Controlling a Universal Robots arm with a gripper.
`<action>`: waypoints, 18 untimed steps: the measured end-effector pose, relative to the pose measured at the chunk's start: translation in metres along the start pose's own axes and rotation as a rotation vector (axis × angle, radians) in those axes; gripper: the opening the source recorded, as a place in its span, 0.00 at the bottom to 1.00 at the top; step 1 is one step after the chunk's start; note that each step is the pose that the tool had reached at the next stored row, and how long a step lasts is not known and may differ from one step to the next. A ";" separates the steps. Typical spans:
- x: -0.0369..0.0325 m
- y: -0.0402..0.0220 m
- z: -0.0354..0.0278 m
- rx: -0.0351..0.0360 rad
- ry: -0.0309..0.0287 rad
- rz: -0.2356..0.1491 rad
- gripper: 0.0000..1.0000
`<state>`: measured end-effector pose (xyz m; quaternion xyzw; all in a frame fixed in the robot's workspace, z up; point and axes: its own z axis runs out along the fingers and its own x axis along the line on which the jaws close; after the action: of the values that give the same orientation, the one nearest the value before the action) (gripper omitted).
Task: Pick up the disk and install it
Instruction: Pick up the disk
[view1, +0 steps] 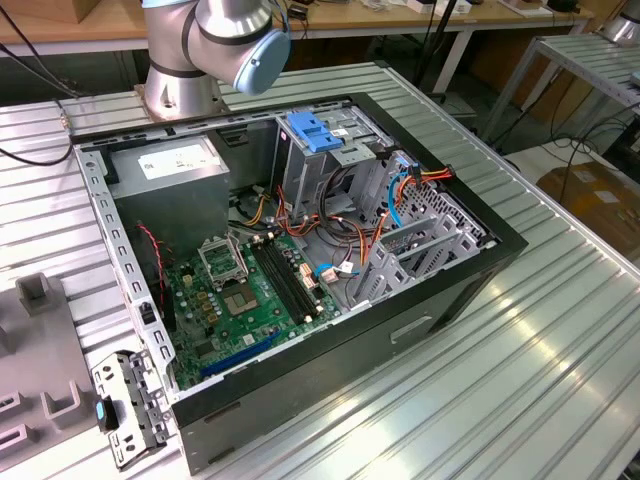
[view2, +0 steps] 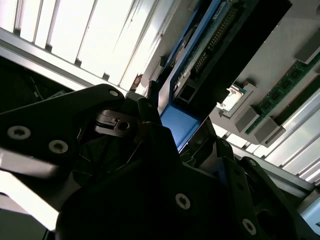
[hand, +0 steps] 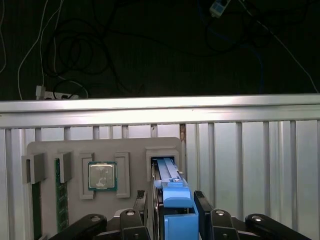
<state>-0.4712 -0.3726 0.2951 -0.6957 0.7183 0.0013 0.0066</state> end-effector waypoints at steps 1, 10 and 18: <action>0.0000 0.0000 0.0001 0.0000 0.0000 0.000 0.50; 0.0000 0.0000 0.0004 0.0003 -0.0001 0.000 0.41; 0.0000 0.0000 0.0005 0.0003 0.0000 0.000 0.40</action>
<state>-0.4712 -0.3726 0.2946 -0.6957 0.7183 0.0012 0.0067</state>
